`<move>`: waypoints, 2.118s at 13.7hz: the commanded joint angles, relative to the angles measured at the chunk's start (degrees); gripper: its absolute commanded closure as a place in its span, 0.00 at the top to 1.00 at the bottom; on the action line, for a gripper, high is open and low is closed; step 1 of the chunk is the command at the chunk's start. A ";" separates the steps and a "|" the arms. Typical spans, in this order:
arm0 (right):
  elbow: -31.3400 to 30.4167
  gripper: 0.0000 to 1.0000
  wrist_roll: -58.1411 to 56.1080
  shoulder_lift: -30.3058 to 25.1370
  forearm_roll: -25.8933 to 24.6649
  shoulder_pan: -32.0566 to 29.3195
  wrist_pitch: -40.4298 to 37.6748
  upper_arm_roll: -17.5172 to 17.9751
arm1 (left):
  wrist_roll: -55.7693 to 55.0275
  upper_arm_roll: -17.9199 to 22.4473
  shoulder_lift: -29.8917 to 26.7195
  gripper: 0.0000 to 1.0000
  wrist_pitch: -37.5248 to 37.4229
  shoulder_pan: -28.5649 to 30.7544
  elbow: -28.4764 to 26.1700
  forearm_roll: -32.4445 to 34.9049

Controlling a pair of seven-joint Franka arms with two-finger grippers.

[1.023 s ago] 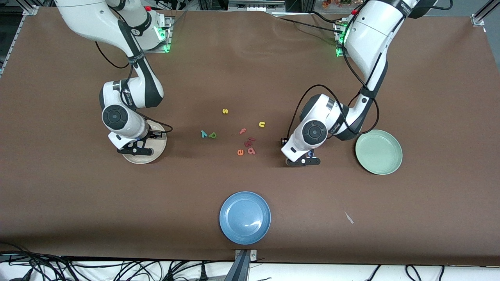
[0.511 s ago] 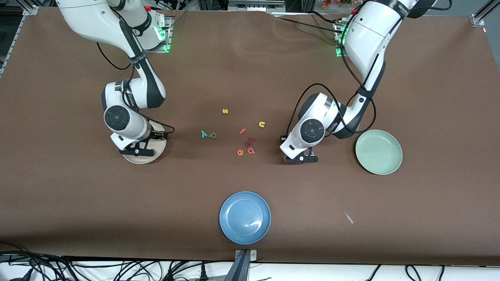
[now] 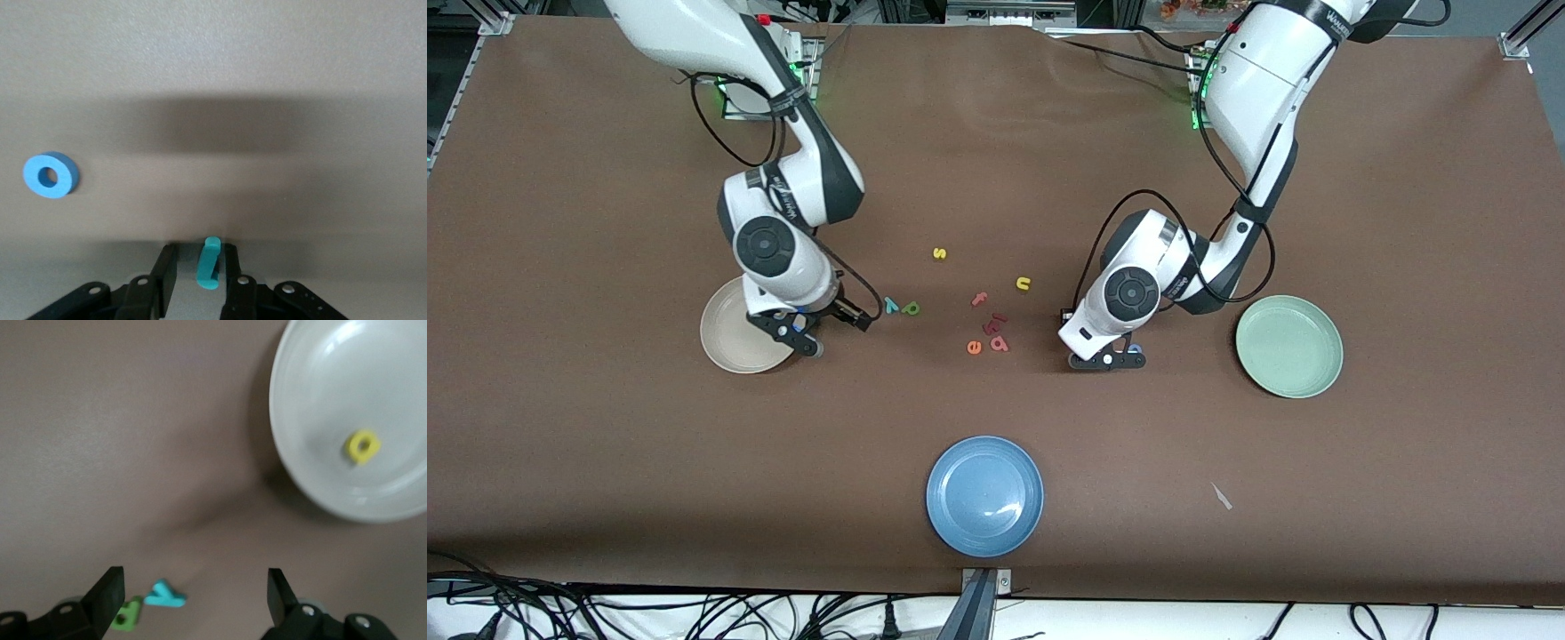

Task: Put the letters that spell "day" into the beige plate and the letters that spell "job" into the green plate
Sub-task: 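Carry the teal letter to the green plate while the right gripper grasps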

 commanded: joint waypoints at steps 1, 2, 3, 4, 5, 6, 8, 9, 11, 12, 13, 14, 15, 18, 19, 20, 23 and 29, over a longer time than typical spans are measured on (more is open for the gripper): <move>6.32 0.94 13.85 5.52 0.64 2.13 -0.59 -0.23 | -0.08 0.52 0.47 0.12 0.70 -0.71 -0.21 -1.45; 8.08 0.90 17.55 7.10 0.99 2.65 -0.50 0.64 | -0.08 0.52 0.48 0.07 0.70 -0.71 -0.21 -1.36; 10.01 0.86 20.54 8.86 1.34 3.26 -0.50 1.08 | -0.08 0.52 0.48 0.00 0.70 -0.71 -0.12 -1.36; 10.90 0.83 22.92 10.10 1.25 3.36 0.02 1.26 | 0.01 0.52 0.39 0.00 0.70 -0.71 -0.12 -1.36; 11.00 0.78 24.25 10.54 1.34 3.88 1.33 1.35 | 0.10 0.52 0.30 0.00 0.70 -0.62 -0.12 -1.36; 11.00 0.77 25.57 10.81 1.43 4.50 1.95 1.35 | 0.18 0.52 -0.05 0.00 0.44 -0.45 -0.12 -1.36; 10.91 0.73 27.60 11.60 1.43 5.55 2.66 1.35 | 0.71 0.69 -1.80 0.00 0.00 0.52 -0.12 -1.27; 10.91 0.73 28.30 11.95 1.34 6.25 3.27 1.26 | 0.63 0.69 -2.85 0.00 -0.35 1.57 -0.21 -1.10; 10.65 0.73 28.66 12.39 1.43 6.79 3.37 1.35 | 0.80 1.39 -5.22 0.00 -4.38 2.54 -0.21 -0.75; 10.39 0.73 28.75 12.39 1.43 6.87 3.37 1.35 | 0.89 1.39 -6.98 0.00 -5.97 3.68 -0.21 -0.75; 10.12 0.73 28.75 12.39 1.43 7.14 3.19 1.35 | 1.15 1.39 -8.82 0.00 -7.55 4.99 -0.21 -0.66; 9.42 0.73 28.75 12.39 1.43 7.49 3.19 1.35 | 1.94 1.48 -10.49 0.00 -8.96 6.05 -0.21 -0.66; 8.55 0.73 28.75 12.31 1.43 7.58 3.28 1.35 | 2.99 1.48 -11.82 0.00 -10.62 8.15 -0.21 -0.22; 8.10 0.67 28.75 12.39 1.43 7.58 3.28 1.35 | 5.45 1.31 -12.45 0.00 -15.20 14.21 -0.21 8.80; 7.84 0.63 28.66 12.39 1.43 7.58 3.28 1.35 | 6.50 1.31 -12.10 0.00 -15.21 17.02 -0.47 10.23; 7.92 0.58 28.75 12.31 1.43 7.58 3.28 1.35 | 8.69 1.31 -11.57 0.00 -15.21 19.31 -0.47 10.33; 8.10 0.38 28.14 12.22 2.48 7.40 3.19 1.35 | 13.62 1.31 -9.12 0.00 -15.12 25.73 -0.47 10.33; 9.68 0.14 23.67 11.52 2.39 7.14 0.66 1.26 | 14.34 1.31 -3.57 0.08 -12.40 30.49 -0.30 12.44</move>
